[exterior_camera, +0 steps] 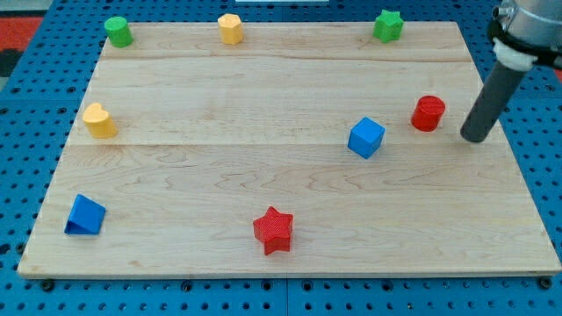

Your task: Slide the red circle near blue cube

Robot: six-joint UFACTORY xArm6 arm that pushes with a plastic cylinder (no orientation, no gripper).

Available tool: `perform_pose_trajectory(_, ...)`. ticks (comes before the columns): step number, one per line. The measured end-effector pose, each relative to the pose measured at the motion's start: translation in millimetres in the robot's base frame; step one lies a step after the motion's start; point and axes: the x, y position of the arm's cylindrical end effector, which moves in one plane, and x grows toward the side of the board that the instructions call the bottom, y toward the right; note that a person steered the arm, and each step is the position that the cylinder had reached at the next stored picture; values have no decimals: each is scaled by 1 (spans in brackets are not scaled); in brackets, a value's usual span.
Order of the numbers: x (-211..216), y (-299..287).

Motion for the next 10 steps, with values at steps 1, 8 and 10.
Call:
perform_pose_trajectory(1, -27, 0)
perform_pose_trajectory(8, -38, -69)
perform_pose_trajectory(10, -38, -216)
